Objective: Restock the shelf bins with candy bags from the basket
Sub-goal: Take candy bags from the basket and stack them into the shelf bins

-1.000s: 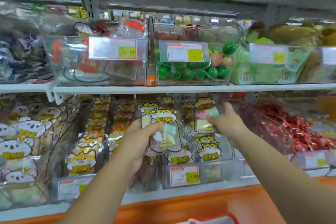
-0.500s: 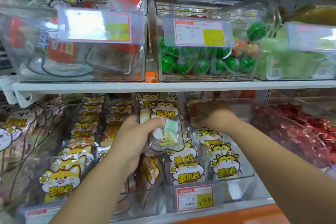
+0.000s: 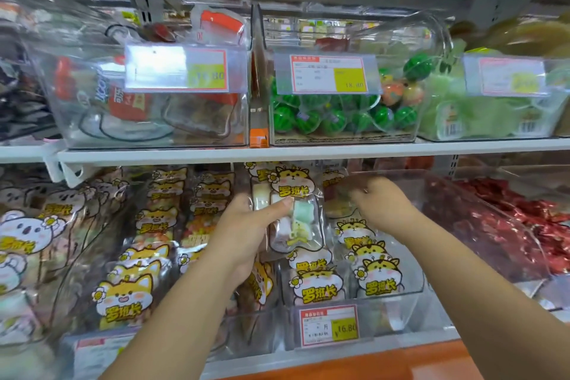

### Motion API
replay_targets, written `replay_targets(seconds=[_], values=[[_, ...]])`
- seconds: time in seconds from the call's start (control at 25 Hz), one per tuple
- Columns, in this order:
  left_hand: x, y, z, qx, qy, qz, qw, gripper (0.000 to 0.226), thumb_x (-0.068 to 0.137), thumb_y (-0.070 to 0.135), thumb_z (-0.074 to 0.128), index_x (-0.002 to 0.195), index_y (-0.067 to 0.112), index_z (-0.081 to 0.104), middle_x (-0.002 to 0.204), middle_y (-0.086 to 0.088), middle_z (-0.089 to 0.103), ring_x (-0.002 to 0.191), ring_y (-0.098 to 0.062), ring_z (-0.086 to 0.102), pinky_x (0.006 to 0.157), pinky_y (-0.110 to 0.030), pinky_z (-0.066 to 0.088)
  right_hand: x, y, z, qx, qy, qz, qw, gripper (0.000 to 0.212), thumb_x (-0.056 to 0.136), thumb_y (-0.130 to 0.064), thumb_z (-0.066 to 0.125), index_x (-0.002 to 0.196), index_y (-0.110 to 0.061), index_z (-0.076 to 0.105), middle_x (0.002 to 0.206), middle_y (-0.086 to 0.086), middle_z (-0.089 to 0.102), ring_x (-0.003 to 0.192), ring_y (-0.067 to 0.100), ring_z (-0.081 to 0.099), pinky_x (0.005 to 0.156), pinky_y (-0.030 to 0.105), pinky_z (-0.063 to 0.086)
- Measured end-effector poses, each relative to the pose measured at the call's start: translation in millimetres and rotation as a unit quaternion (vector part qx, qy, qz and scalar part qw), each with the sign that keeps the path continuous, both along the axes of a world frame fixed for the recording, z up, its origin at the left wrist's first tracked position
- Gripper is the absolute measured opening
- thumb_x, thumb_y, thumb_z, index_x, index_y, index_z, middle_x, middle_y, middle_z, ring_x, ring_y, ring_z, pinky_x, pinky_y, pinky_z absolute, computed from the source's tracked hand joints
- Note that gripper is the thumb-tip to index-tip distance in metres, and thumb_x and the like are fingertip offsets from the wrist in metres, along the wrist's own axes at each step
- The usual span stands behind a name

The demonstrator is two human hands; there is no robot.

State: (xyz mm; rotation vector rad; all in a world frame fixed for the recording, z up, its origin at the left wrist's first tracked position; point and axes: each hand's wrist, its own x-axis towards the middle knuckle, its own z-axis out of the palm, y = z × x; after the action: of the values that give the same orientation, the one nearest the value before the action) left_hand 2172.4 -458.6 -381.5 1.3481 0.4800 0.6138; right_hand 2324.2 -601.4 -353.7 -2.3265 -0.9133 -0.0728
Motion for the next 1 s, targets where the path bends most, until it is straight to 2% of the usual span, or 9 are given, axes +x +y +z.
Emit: replay_targets(seconds=[0.12,0.24,0.4,0.52,0.6,0.68,0.76,0.88,1.0], values=[[3,-13,4,-0.016,-0.014,-0.030,0.999,0.098,0.038,0.046,0.092,0.121,0.008,0.056,0.110,-0.015,0.071,0.101,-0.036,0.068,0.092,-0.051,0.053,-41,-20,10,0.036,0.174,0.082,0.981,0.045,0.090,-0.053,0.056,0.110,-0.015,0.067,0.101,0.001,0.068,0.095,0.017,0.061,0.089,0.033,0.046],[7,-20,5,-0.028,-0.011,-0.041,0.999,0.057,0.070,0.031,0.082,0.116,0.008,0.058,0.104,-0.014,0.073,0.086,-0.028,0.072,0.078,-0.043,0.059,-42,-20,0,0.060,0.235,0.096,0.965,0.041,0.080,-0.036,0.075,0.099,-0.001,0.066,0.086,0.013,0.071,0.080,0.020,0.063,0.079,0.034,0.047],[11,-4,0,-0.076,-0.023,0.005,0.997,0.035,0.092,0.019,0.065,0.122,0.004,0.053,0.121,-0.021,0.061,0.095,-0.033,0.069,0.058,-0.031,0.059,-3,-21,2,0.206,0.202,-0.065,0.955,0.055,0.072,-0.037,0.082,0.102,0.003,0.060,0.088,0.014,0.071,0.074,0.028,0.065,0.068,0.037,0.053],[9,0,0,-0.088,-0.015,0.001,0.996,0.024,0.094,0.012,0.062,0.115,0.003,0.057,0.116,-0.022,0.064,0.093,-0.033,0.069,0.055,-0.032,0.059,7,-16,-1,0.107,0.113,-0.110,0.982,0.032,0.083,-0.029,0.074,0.075,-0.004,0.056,0.062,0.008,0.058,0.051,0.019,0.050,0.050,0.028,0.039],[8,2,1,-0.081,-0.006,-0.010,0.997,0.020,0.093,0.013,0.062,0.112,0.006,0.060,0.112,-0.019,0.068,0.092,-0.031,0.070,0.060,-0.035,0.061,-1,-3,-9,-0.007,0.041,-0.090,0.995,0.030,0.085,-0.029,0.072,0.099,-0.004,0.062,0.078,0.011,0.061,0.066,0.025,0.058,0.058,0.031,0.045],[7,4,0,-0.075,0.000,-0.020,0.997,0.020,0.093,0.015,0.063,0.112,0.008,0.061,0.111,-0.017,0.069,0.096,-0.031,0.070,0.071,-0.040,0.062,-4,7,-19,-0.063,-0.024,-0.088,0.994,0.055,0.086,-0.028,0.070,0.135,-0.017,0.048,0.111,0.015,0.056,0.090,0.032,0.061,0.074,0.034,0.050],[7,7,-1,-0.070,0.000,-0.031,0.997,0.021,0.092,0.016,0.065,0.112,0.009,0.062,0.113,-0.016,0.069,0.099,-0.031,0.070,0.077,-0.043,0.061,-5,8,-21,-0.057,-0.077,-0.080,0.992,0.052,0.087,-0.033,0.066,0.136,-0.030,0.050,0.127,0.014,0.049,0.102,0.033,0.060,0.084,0.036,0.050],[7,7,0,-0.064,-0.010,-0.044,0.997,0.022,0.090,0.015,0.067,0.111,0.009,0.063,0.116,-0.016,0.068,0.102,-0.031,0.068,0.074,-0.041,0.061,-1,-1,-18,-0.141,-0.041,-0.038,0.988,0.056,0.079,-0.048,0.071,0.131,-0.033,0.056,0.127,0.013,0.047,0.115,0.031,0.051,0.097,0.035,0.046],[7,5,-1,-0.054,-0.003,-0.042,0.998,0.028,0.089,0.016,0.068,0.115,0.009,0.062,0.121,-0.016,0.064,0.107,-0.032,0.065,0.074,-0.042,0.061,-4,0,-24,-0.164,-0.060,-0.076,0.982,0.062,0.076,-0.049,0.075,0.131,-0.027,0.055,0.123,0.013,0.044,0.114,0.032,0.049,0.096,0.038,0.049]])
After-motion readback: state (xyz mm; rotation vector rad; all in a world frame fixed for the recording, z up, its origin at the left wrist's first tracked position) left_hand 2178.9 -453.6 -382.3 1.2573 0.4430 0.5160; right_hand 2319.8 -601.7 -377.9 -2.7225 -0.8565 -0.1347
